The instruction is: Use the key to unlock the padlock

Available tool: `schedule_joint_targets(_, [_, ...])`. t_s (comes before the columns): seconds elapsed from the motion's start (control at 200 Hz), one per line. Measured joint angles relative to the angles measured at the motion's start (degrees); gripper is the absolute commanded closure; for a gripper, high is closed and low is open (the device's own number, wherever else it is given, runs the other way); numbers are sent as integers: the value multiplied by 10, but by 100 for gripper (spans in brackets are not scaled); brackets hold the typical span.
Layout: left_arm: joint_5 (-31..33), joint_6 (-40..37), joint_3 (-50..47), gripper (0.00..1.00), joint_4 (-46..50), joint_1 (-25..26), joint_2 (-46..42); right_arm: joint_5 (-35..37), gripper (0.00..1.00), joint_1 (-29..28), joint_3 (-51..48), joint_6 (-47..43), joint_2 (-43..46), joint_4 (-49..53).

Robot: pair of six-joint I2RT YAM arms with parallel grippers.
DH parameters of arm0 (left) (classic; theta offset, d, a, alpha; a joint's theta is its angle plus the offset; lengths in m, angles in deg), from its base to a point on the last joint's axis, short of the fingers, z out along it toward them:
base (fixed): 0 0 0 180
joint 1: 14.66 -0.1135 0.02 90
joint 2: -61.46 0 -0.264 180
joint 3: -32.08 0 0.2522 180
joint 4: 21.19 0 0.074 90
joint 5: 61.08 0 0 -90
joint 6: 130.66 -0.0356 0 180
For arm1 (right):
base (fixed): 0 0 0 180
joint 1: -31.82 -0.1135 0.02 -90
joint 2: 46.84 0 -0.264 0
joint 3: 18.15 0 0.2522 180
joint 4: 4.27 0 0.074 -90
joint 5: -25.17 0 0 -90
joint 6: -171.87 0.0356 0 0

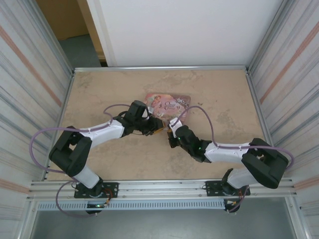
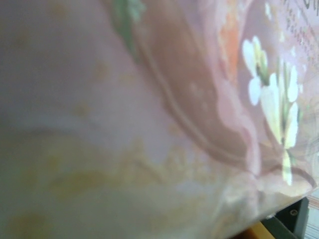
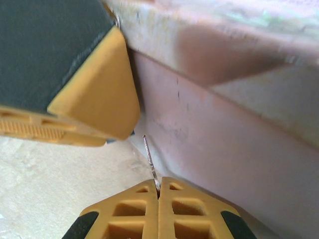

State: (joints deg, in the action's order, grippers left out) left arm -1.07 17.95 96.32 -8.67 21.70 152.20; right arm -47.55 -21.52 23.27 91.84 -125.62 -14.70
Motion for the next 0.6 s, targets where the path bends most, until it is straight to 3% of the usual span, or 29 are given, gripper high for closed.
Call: schedule_joint_targets(0.601, [-2,0,4,95,8,0,0,12,100,-15,-2,0,2,-3])
